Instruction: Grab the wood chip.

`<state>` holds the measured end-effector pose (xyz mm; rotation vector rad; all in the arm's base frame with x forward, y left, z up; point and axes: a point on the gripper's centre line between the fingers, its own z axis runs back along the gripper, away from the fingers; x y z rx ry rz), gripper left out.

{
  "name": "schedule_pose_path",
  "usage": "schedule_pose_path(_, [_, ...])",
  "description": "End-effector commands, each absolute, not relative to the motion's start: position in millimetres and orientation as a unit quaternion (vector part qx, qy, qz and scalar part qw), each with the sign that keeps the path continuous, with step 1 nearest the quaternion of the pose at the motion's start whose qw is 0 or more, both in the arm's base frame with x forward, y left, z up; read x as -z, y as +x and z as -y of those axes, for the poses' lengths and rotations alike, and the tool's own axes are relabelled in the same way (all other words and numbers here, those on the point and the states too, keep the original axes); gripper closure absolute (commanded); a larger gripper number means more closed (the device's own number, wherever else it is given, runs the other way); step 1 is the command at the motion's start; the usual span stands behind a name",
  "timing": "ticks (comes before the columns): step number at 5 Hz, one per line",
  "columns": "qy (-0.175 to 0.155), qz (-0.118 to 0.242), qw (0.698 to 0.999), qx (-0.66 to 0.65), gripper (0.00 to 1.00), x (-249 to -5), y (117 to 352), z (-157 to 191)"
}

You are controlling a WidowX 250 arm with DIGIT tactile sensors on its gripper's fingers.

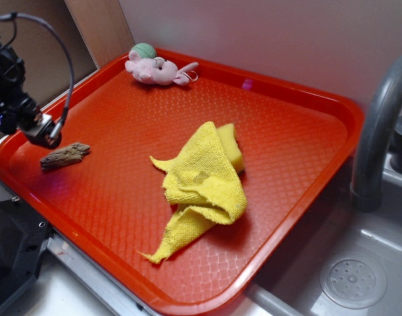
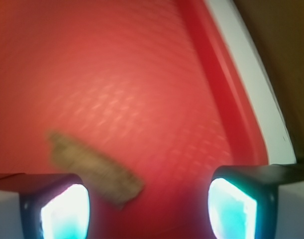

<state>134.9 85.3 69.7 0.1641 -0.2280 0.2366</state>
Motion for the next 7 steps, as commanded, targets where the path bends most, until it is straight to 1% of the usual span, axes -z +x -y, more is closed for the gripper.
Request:
schedule_pose_path(1, [0.078,0.114,0.989,-0.042,0.00,-72,134,-88])
schedule_pose_path(2, [0.066,0.091,0.993,-0.039,0.00,-63,136,-90])
schedule_pose_path(3, [0.050,0.063,0.996,-0.038,0.00,-58,133,-89])
schedule_pose_path(4, [0.071,0.061,0.995,-0.022,0.00,-49,136,-89])
schedule_pose_path(5, [0.088,0.064,0.994,-0.015,0.00,-30,138,-98])
schedule_pose_path(6, [0.066,0.041,0.997,-0.009,0.00,-18,138,-105])
schedule_pose_path(7, [0.064,0.026,0.998,-0.003,0.00,-12,144,-108])
